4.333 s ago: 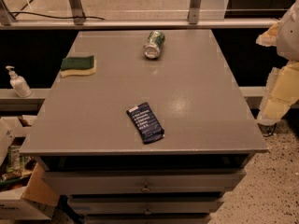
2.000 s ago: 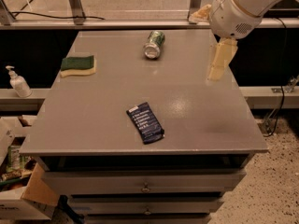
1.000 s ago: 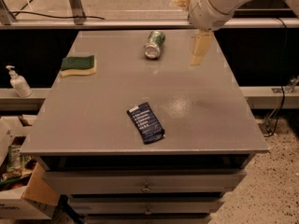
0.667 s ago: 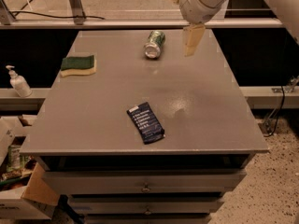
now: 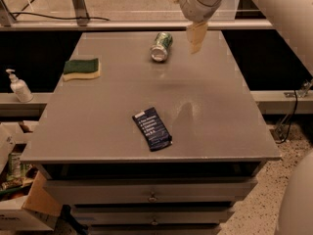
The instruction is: Move green can near sponge
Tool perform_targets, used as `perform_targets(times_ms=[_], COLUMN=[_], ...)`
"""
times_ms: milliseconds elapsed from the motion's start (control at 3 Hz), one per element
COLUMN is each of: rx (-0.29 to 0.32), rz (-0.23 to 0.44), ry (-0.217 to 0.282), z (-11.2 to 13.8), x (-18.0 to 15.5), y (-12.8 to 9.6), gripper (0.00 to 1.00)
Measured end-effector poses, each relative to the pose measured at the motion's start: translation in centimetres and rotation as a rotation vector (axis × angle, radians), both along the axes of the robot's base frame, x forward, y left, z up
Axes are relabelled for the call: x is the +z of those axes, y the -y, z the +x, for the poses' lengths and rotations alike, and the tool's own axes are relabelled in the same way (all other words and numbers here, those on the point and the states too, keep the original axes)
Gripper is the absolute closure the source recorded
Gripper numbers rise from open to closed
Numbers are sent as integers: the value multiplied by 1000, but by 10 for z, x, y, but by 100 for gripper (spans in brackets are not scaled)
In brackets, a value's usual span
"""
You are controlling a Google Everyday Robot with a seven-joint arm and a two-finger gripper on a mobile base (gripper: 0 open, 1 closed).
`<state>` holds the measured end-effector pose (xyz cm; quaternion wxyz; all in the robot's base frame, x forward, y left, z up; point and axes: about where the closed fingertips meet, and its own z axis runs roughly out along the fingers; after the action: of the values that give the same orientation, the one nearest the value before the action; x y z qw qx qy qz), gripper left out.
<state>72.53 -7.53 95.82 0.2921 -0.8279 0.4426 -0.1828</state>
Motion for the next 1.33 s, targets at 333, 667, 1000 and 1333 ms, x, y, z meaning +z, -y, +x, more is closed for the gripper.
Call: perform_targets(times_ms=[333, 667, 1000, 1333], rx=[30, 116, 220, 281], rz=[-14, -104, -242, -377], ry=[28, 109, 198, 235], z=[-3, 5, 25, 50], x=[0, -6, -19, -32], y=[0, -7, -13, -17], gripper=[0, 0, 0, 0])
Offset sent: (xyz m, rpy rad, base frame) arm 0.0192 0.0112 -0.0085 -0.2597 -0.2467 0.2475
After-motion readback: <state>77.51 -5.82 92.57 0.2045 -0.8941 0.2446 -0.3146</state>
